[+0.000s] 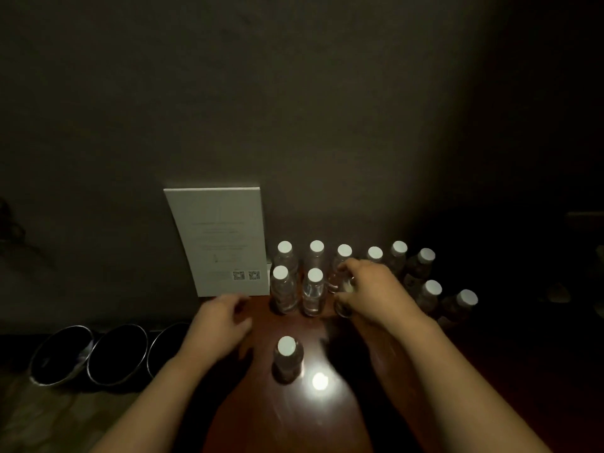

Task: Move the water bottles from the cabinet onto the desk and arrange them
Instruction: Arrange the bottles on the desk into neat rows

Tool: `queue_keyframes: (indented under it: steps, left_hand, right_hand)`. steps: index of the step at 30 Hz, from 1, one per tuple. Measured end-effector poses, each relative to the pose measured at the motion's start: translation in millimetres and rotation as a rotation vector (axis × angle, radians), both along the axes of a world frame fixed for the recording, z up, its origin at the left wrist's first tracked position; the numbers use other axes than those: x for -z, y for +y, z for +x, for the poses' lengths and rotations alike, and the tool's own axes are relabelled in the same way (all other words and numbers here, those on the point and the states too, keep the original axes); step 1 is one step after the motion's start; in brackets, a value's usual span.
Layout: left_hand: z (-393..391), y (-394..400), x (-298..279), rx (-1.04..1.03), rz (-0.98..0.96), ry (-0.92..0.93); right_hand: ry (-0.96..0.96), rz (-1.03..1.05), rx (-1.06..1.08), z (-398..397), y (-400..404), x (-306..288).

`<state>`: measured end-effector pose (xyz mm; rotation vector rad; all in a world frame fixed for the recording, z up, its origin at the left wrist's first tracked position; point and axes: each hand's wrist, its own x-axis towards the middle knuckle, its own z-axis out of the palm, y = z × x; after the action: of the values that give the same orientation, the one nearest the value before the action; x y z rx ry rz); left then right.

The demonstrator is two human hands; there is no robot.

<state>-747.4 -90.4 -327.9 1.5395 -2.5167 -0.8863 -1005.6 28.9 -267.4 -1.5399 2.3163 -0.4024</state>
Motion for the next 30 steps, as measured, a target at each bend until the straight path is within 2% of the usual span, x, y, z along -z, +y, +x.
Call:
queue_keyframes:
  steps: [3,6,10,13,17,21,30]
  left_hand:
    - [-25,-33,-31,-0.032,-0.081,0.106]
    - [-62,-59,-43,0.054,-0.133,0.169]
    - [-107,-88,-36,0.188,-0.16,0.057]
    - [-125,-105,-22,0.261,-0.093,-0.102]
    - [-137,-114,-6,0.32,-0.081,-0.202]
    - [-142,-120,5,0.327,-0.123,-0.198]
    - [-143,-132,7,0.407,-0.225,-0.168]
  right_hand:
    - [0.044,-0.014,0.003,-14,-24,-3]
    - [0.054,0.007,-0.008,-28,-50,-1]
    - [0.064,0.091,-0.048,-43,-79,6]
    - [0.087,0.145,-0.13,-48,-95,12]
    - [0.101,0.228,-0.245,-46,-117,22]
    - [0.075,0.277,-0.324,-42,-129,33]
    - [0.08,0.262,-0.26,-37,-149,42]
